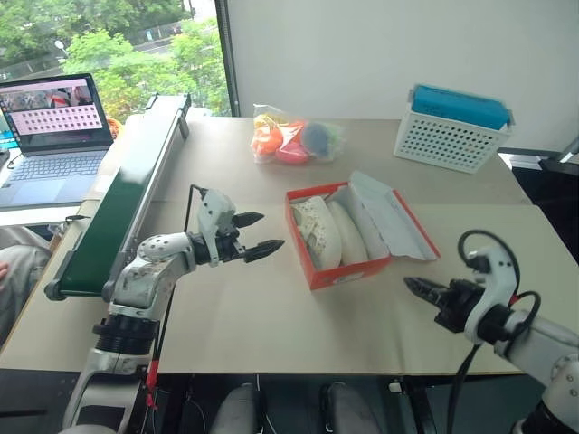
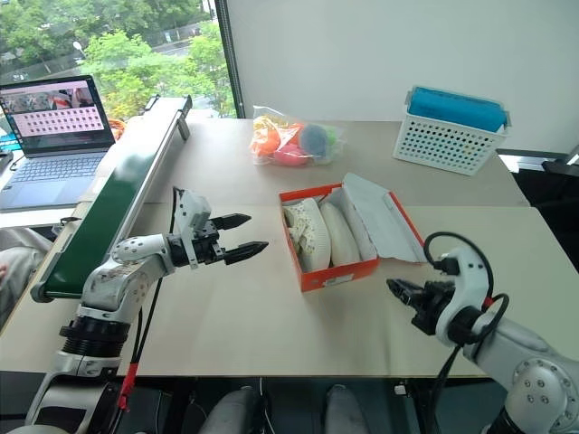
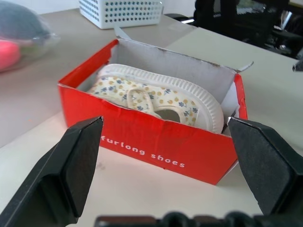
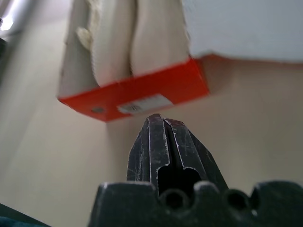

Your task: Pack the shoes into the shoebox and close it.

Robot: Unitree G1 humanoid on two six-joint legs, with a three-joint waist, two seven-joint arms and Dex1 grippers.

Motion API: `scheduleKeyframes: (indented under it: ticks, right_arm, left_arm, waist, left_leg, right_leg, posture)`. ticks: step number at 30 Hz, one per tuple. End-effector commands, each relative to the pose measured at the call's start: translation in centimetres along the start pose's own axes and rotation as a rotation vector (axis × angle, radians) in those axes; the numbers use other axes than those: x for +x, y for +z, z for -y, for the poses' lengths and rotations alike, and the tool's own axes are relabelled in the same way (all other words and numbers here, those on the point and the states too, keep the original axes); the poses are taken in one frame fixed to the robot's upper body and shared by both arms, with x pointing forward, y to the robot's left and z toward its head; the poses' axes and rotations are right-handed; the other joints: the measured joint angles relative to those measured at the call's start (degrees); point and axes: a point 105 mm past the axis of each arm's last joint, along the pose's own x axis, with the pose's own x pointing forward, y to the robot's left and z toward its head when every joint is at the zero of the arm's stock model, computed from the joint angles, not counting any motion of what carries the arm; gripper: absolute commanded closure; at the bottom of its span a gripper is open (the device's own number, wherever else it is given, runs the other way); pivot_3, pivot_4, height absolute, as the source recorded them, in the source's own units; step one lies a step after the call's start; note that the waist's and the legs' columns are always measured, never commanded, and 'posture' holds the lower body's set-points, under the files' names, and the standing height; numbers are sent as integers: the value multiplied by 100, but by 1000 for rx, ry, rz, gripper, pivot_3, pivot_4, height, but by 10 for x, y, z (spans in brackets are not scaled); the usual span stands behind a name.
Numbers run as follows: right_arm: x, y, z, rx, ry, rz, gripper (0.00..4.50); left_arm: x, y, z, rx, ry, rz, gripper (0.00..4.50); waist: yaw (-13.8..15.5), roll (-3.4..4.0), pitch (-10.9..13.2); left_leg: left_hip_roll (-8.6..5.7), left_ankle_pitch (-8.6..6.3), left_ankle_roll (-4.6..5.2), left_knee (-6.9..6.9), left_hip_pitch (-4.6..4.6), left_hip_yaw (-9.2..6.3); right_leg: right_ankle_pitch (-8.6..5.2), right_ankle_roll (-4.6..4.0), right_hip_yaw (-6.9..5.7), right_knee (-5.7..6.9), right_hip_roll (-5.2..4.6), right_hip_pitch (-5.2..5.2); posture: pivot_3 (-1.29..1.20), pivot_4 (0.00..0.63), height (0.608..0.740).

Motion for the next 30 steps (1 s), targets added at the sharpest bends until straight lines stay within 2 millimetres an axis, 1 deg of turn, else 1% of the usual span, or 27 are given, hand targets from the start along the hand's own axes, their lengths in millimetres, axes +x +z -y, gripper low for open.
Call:
scheduleKeyframes:
  ticks: [1, 3, 5, 7, 8, 10, 12, 13, 15, 16, 17, 19, 23, 28, 30]
  right_arm:
    - [7, -4, 22, 51, -175, -17, 4443]
    - [13, -6, 36, 91, -276, -35, 4443]
    - [19, -4, 42, 128, -318, -33, 4443]
    - [28, -1, 62, 228, -413, -3, 4443]
    - [34, 0, 71, 310, -437, 21, 4443]
    - [42, 1, 80, 438, -446, 62, 4443]
    - [49, 3, 83, 545, -432, 91, 4443]
    - [53, 3, 87, 626, -418, 109, 4443]
    - [58, 3, 96, 790, -409, 158, 4443]
    - [59, 2, 100, 835, -412, 168, 4443]
    - [64, 9, 101, 899, -376, 213, 4443]
    - [70, 12, 105, 938, -396, 220, 4443]
    - [90, 32, 102, 1019, -328, 258, 4443]
    - [106, 39, 112, 1111, -281, 274, 4443]
    - [108, 42, 117, 1126, -273, 281, 4443]
  left_arm:
    - [3, 14, -1, 57, -9, 31, 0]
    - [5, 15, -3, 60, -7, 31, 0]
    - [7, 15, -4, 64, -5, 30, 0]
    - [9, 16, -3, 66, -11, 29, 0]
    - [10, 16, -2, 67, -14, 29, 0]
    - [11, 16, -2, 69, -16, 29, 0]
    - [12, 17, -1, 70, -18, 30, 0]
    - [12, 17, -2, 71, -16, 29, 0]
    - [13, 18, -2, 72, -13, 31, 0]
    - [13, 18, -2, 74, -13, 32, 0]
    - [13, 18, -2, 73, -12, 32, 0]
    - [14, 18, -2, 73, -11, 30, 0]
    - [17, 18, 0, 67, -18, 30, 0]
    - [20, 19, 0, 65, -22, 29, 0]
    - [21, 19, 0, 65, -24, 29, 0]
  waist:
    - [1, -1, 1]
    - [8, -1, 1]
    - [15, -1, 1]
    - [10, -1, 0]
    - [6, -1, 0]
    - [12, 0, 0]
    - [18, 0, 1]
    - [19, 0, 1]
    - [14, 0, 1]
    - [15, 1, 1]
    - [19, 1, 1]
    - [8, 1, 1]
    - [-27, 2, 1]
    - [-31, 3, 1]
    - [-29, 2, 1]
  left_leg:
    - [3, 0, 0, 3, 0, 0]
    - [6, 1, -2, 3, 0, 0]
    - [5, 3, -4, 5, -2, 2]
    - [5, 3, -5, 5, -2, 3]
    - [6, 3, -5, 5, -3, 5]
    - [5, 5, -7, 9, -3, 7]
    - [7, 6, -9, 8, -4, 7]
    - [6, 6, -10, 8, -8, 8]
    - [6, 7, -10, 9, -9, 9]
    - [6, 7, -10, 10, -8, 11]
    - [6, 7, -10, 10, -7, 11]
    - [6, 7, -10, 10, -7, 11]
    - [7, 7, -10, 10, -5, 19]
    - [9, 8, -11, 10, -2, 25]
    - [9, 8, -11, 10, -4, 26]
  right_leg:
    - [0, 0, 2, 1, 6, 1]
    - [0, 0, 8, 5, 13, -1]
    - [1, 0, 10, 7, 14, -4]
    - [1, 1, 13, 7, 16, -5]
    - [1, 1, 17, 7, 18, -8]
    - [2, 1, 21, 10, 21, -9]
    - [2, 1, 21, 16, 23, -12]
    - [2, 1, 22, 17, 22, -18]
    - [3, 1, 23, 21, 22, -18]
    - [3, 1, 25, 26, 21, -18]
    - [3, 1, 24, 29, 21, -17]
    - [3, 1, 24, 32, 21, -19]
    - [3, 1, 33, 38, 22, -20]
    - [4, 0, 37, 38, 26, -20]
    - [4, 0, 37, 38, 25, -20]
  posture:
    - [0, 150, 705]
    - [0, 150, 705]
    - [0, 150, 705]
    - [0, 150, 705]
    - [0, 150, 705]
    - [0, 150, 705]
    - [0, 150, 705]
    - [0, 150, 705]
    - [0, 150, 705]
    - [0, 150, 705]
    - [0, 150, 705]
    - [0, 150, 705]
    - [0, 150, 705]
    - [0, 150, 705]
    - [0, 150, 705]
